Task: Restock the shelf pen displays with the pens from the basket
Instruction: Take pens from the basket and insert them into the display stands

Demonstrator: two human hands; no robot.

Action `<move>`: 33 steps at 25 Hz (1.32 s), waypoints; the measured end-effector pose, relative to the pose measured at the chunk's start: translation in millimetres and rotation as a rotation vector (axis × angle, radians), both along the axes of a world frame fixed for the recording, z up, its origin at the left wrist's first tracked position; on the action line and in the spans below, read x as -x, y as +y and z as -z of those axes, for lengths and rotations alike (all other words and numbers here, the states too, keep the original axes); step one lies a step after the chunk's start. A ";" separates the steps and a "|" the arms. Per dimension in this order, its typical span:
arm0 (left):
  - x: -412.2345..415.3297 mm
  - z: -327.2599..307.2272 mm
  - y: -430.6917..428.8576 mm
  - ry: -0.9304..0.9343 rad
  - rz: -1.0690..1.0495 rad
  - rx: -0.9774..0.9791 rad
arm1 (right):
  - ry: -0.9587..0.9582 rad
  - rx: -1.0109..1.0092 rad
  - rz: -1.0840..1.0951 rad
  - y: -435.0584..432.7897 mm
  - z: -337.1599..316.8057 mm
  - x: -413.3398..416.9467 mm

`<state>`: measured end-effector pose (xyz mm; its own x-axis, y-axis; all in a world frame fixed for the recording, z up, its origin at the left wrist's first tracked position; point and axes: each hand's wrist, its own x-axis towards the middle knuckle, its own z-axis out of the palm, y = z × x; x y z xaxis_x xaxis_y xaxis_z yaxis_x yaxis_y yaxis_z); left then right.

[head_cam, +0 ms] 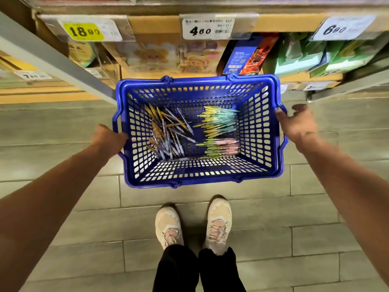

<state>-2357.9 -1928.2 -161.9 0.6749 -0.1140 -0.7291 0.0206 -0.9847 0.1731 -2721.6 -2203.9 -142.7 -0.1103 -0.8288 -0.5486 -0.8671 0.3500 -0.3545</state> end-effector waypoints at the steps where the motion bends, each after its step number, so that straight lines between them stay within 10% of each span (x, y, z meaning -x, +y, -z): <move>1: 2.2 -11.4 -1.6 -0.057 0.074 -0.020 | -0.058 0.027 -0.063 2.5 -13.8 -5.0; 9: 86.7 -81.6 -0.7 0.232 0.028 0.377 | -0.259 -0.084 -0.459 82.8 -70.5 -26.9; 21: 168.3 49.6 -59.0 0.473 -0.384 0.530 | -0.072 -0.142 -0.901 74.7 110.9 -37.5; 33: 119.6 103.8 -65.6 0.617 0.036 0.471 | 0.451 0.022 -1.600 30.9 227.6 -109.6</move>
<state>-2477.5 -1993.8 -265.7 0.1524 -0.5194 -0.8408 0.2189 -0.8119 0.5412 -2612.0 -2173.0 -370.3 0.6667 -0.2597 -0.6986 -0.3486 -0.9371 0.0157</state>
